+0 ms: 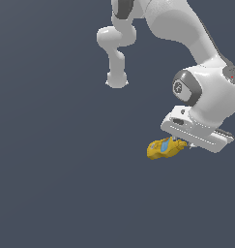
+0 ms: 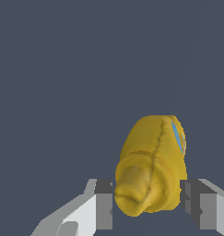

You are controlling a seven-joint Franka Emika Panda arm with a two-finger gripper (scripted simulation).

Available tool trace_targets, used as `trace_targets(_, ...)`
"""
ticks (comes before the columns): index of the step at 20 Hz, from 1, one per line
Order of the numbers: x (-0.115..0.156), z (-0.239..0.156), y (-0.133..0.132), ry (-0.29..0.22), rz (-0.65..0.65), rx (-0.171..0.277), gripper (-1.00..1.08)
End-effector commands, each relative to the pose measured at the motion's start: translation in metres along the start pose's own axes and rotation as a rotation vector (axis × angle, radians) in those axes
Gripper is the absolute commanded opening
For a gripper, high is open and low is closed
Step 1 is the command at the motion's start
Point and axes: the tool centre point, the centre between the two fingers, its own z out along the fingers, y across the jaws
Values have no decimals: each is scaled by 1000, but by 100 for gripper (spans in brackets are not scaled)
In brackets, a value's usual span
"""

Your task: Pick up the object and move it to a goal position.

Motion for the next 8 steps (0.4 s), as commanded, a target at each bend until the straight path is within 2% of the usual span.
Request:
trace_targets(1, -1, -5, -10, 4, -2, 8, -100)
trace_targets(8, -1, -6, -17, 4, -2, 8, -100)
